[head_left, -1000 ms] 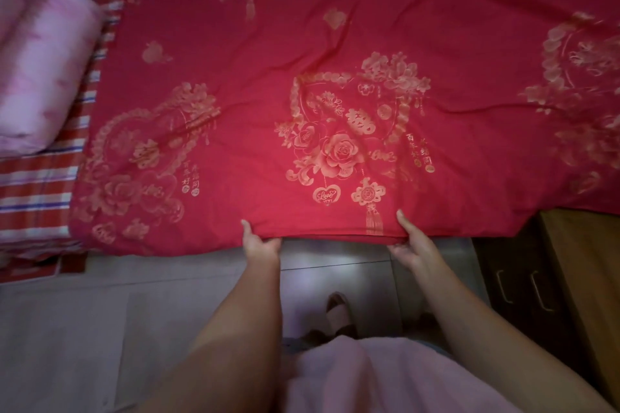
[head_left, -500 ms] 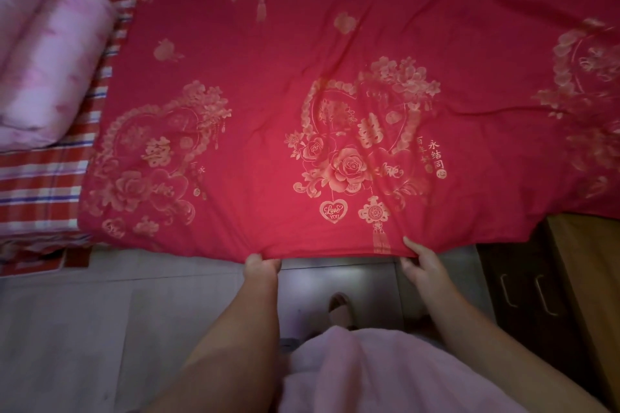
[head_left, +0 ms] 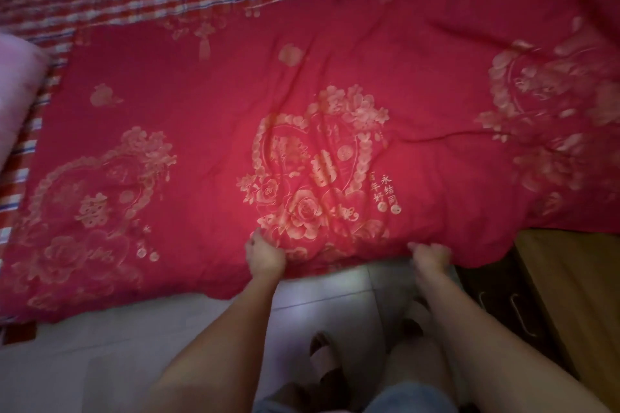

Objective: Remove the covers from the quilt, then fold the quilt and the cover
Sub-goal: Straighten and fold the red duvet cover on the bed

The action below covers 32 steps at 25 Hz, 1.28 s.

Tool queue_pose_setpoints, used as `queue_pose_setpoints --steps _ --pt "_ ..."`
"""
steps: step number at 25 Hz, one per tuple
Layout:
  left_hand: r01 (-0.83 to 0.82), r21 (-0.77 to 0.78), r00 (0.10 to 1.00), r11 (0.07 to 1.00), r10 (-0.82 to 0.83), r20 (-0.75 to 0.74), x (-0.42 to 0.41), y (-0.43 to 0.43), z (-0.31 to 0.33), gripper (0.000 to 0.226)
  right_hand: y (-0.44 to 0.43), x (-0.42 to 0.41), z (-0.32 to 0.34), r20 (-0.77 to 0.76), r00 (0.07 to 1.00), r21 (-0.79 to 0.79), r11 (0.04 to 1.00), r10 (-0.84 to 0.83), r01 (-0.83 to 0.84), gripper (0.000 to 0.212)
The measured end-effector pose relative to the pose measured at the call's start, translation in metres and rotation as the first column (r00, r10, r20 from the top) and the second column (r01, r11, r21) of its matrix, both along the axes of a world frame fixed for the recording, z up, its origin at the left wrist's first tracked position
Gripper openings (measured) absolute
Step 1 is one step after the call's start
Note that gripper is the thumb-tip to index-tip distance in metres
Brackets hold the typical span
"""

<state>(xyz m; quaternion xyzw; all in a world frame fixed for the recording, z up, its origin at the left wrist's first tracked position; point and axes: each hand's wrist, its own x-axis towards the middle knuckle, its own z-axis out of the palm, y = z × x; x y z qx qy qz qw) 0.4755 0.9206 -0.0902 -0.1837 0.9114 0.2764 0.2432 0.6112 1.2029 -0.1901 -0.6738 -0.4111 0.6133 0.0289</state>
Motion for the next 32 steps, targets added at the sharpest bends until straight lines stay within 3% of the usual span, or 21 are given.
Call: queue_pose_setpoints --steps 1,2,4,5,7,9,11,13,15,17,19,20,23,25,26,27,29,30,31,32 --pt "0.131 0.037 0.990 0.991 -0.129 -0.050 -0.014 0.026 0.004 0.070 0.019 0.000 -0.002 -0.087 0.994 -0.021 0.997 -0.070 0.068 0.066" --pt "0.261 0.029 0.964 0.965 -0.259 -0.062 -0.027 0.054 0.009 0.073 0.047 0.004 -0.002 -0.095 0.988 0.037 0.991 -0.121 0.125 0.077" --pt "0.446 0.050 0.895 0.894 -0.445 -0.030 -0.039 0.108 0.014 0.084 0.084 0.003 0.038 -0.180 0.931 0.061 0.941 -0.318 0.334 0.072" --pt "0.534 0.048 0.845 0.844 -0.535 0.005 -0.041 0.126 0.011 0.090 0.091 0.006 0.054 -0.222 0.907 -0.006 0.930 -0.359 0.367 0.070" --pt "0.686 0.094 0.720 0.721 -0.692 0.053 -0.037 0.177 0.007 0.096 0.108 0.019 0.069 -0.265 0.889 -0.106 0.928 -0.372 0.357 0.062" --pt "0.768 0.153 0.613 0.622 -0.783 0.108 -0.025 0.227 -0.002 0.099 0.129 0.033 0.047 -0.288 0.873 -0.219 0.914 -0.394 0.341 0.068" --pt "0.853 0.108 0.482 0.511 -0.850 0.214 -0.007 0.254 -0.013 0.102 0.129 0.039 0.037 -0.319 0.834 -0.315 0.880 -0.451 0.355 0.076" --pt "0.898 0.036 0.407 0.439 -0.857 0.315 0.006 0.269 -0.030 0.103 0.136 0.047 0.020 -0.357 0.768 -0.400 0.830 -0.531 0.388 0.065" --pt "0.909 -0.016 0.399 0.416 -0.859 0.322 0.007 0.275 -0.033 0.098 0.140 0.057 0.022 -0.444 0.673 -0.465 0.794 -0.592 0.391 0.066" --pt "0.856 -0.025 0.515 0.517 -0.847 0.131 0.004 0.285 -0.027 0.085 0.150 0.077 0.017 -0.496 0.599 -0.428 0.777 -0.628 0.461 0.042" --pt "0.805 0.017 0.592 0.593 -0.806 0.021 0.008 0.293 -0.024 0.088 0.151 0.092 0.015 -0.456 0.615 -0.364 0.765 -0.644 0.531 0.018" --pt "0.848 -0.015 0.528 0.530 -0.843 0.101 0.014 0.296 -0.027 0.100 0.149 0.097 0.009 -0.413 0.650 -0.339 0.771 -0.637 0.540 0.019" --pt "0.980 -0.104 0.201 0.172 -0.854 0.480 0.021 0.310 -0.030 0.111 0.152 0.091 0.015 -0.217 0.864 -0.281 0.876 -0.455 0.391 0.041" --pt "0.995 -0.068 0.097 0.072 -0.840 0.533 -0.001 0.341 -0.014 0.087 0.177 0.083 0.033 -0.108 0.964 -0.127 0.965 -0.245 0.231 0.040" --pt "0.993 -0.096 0.101 0.066 -0.897 0.430 -0.016 0.365 0.000 0.067 0.196 0.079 0.047 -0.048 0.982 0.033 0.983 -0.181 0.182 0.034" --pt "0.975 -0.174 0.178 0.138 -0.953 0.246 -0.031 0.391 0.016 0.051 0.220 0.077 0.063 0.017 0.990 0.232 0.964 -0.140 0.132 0.034" --pt "0.878 -0.184 0.404 0.442 -0.890 -0.211 -0.056 0.448 0.049 0.038 0.277 0.071 0.103 0.140 0.986 0.580 0.815 -0.089 -0.009 0.055" --pt "0.853 -0.111 0.442 0.510 -0.818 -0.368 -0.063 0.473 0.062 0.046 0.302 0.066 0.122 0.187 0.981 0.696 0.711 -0.042 -0.103 0.061" --pt "0.862 -0.052 0.438 0.504 -0.793 -0.423 -0.068 0.499 0.076 0.062 0.327 0.057 0.143 0.228 0.973 0.785 0.588 0.018 -0.195 0.061" --pt "0.884 -0.021 0.426 0.466 -0.825 -0.372 -0.070 0.523 0.086 0.081 0.353 0.044 0.159 0.270 0.960 0.836 0.475 0.078 -0.274 0.059"
